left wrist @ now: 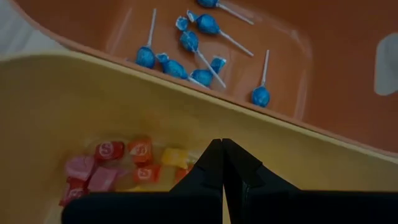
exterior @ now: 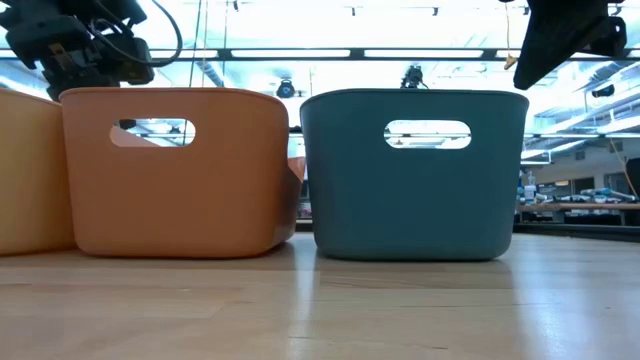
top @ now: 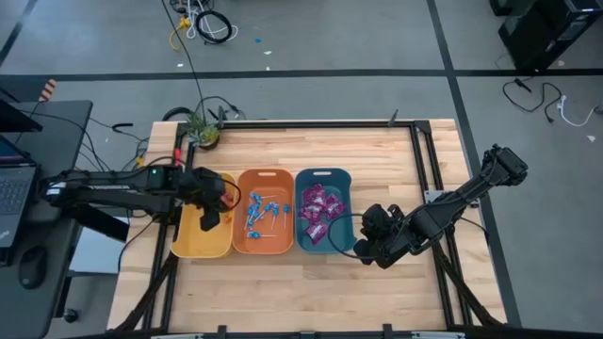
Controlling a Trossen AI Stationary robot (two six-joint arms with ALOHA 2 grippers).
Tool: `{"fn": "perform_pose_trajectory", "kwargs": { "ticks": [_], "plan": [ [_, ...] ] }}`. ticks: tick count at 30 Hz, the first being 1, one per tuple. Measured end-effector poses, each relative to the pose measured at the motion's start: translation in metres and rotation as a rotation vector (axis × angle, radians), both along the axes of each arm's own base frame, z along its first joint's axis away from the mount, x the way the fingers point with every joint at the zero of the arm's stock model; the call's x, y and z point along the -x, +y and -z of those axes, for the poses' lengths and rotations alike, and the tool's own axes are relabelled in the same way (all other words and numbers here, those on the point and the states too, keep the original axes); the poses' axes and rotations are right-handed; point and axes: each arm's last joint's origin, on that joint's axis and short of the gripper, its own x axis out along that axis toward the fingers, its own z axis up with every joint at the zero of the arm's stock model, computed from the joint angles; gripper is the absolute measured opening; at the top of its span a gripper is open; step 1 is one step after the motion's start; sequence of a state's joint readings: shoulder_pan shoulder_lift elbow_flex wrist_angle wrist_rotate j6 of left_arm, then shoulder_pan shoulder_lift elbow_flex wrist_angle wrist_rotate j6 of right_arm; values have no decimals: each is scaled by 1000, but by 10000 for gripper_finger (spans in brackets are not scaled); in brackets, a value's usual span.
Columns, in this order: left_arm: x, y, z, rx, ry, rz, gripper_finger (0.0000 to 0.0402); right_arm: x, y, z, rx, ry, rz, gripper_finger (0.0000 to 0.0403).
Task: Sort candy
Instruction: Move the blue bin beside the orange bin
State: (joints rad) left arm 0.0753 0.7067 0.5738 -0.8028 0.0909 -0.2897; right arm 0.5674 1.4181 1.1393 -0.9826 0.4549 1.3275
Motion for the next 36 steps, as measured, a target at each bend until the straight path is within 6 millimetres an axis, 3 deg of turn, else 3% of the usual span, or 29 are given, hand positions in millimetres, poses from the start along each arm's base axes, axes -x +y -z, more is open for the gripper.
{"fn": "perform_pose_trajectory", "kwargs": {
  "ticks": [16,26,36],
  "plan": [
    [-8,0,-1,22,-53,10,1,0,0,0,1,4,4,0],
    [-9,0,-1,41,-60,-15,1,8,0,5,-63,92,72,0],
    [-10,0,-2,61,-74,-43,1,17,5,32,-96,93,137,0]
  ]
}}
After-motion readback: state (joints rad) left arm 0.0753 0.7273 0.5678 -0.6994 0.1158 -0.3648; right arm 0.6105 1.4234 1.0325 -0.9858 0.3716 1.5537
